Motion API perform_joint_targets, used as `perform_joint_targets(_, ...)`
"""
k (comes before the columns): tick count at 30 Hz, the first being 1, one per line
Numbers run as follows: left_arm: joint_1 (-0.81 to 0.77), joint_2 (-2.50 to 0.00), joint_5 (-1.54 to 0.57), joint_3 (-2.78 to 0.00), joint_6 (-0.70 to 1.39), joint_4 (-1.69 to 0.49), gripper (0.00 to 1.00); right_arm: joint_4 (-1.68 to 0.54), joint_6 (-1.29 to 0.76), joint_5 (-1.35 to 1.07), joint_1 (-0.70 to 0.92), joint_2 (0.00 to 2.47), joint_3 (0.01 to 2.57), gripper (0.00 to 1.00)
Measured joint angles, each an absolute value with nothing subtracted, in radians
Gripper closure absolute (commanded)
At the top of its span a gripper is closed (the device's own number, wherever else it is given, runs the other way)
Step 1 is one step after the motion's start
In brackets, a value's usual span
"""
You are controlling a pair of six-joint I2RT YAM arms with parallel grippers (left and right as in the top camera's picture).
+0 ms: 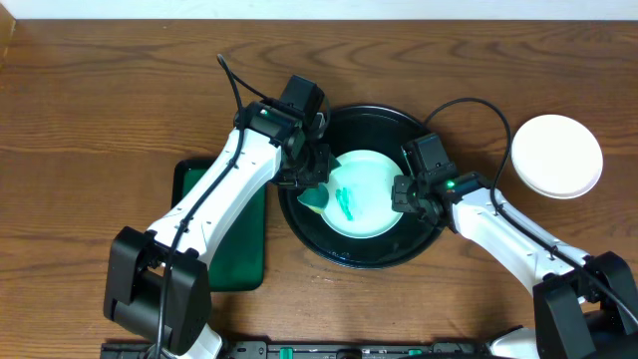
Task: Clean dirty plates on tray and stack at the side
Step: 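Scrub the white plate with the sponge while the right gripper holds it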
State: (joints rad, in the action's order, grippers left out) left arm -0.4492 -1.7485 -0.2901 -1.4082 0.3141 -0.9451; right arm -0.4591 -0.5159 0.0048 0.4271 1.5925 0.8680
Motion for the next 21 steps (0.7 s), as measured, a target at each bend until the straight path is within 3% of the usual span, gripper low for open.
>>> perform_joint_targets(2,-0.449,-1.749,-0.290,-1.408,0.314,-0.945,0.93,-0.460,-0.509,0.006,0.427,1.596,0.868,0.59)
perform_joint_targets(3,-0.449,-1.749,-0.290,-1.408,0.314,-0.945,0.93,-0.460,-0.515,0.007,0.427,1.598,0.868,0.38)
perform_joint_targets(7,-0.449,-1.749,-0.290,-1.408,0.314,-0.945,0.93,-0.459,-0.524,0.000,0.427,1.608,0.868,0.11)
perform_joint_targets(8,-0.449,-1.749,-0.290,-1.408,0.314,-0.945,0.93,-0.456,-0.526,-0.003,0.427,1.610,0.868,0.11)
perform_joint_targets(11,-0.449,-1.749,-0.290,-1.408,0.314,-0.945,0.93,-0.432,-0.519,-0.008,0.427,1.611,0.868,0.23)
perform_joint_targets(16,-0.449,-1.749,-0.290,-1.408,0.314,-0.945,0.93,-0.363,-0.453,-0.009,0.427,1.611,0.868,0.66)
perform_joint_targets(19,-0.449,-1.749,-0.290,-1.408,0.314,-0.945,0.93,-0.360,-0.427,-0.012,0.427,1.611,0.868,0.65)
perform_joint_targets(20,-0.449,-1.749,-0.290,-1.408,0.314,-0.945,0.93,-0.368,-0.422,-0.015,0.427,1.611,0.868,0.59)
perform_joint_targets(21,-0.449,-1.749,-0.290,-1.408,0.314,-0.945,0.93,-0.374,-0.419,-0.020,0.427,1.611,0.867,0.46)
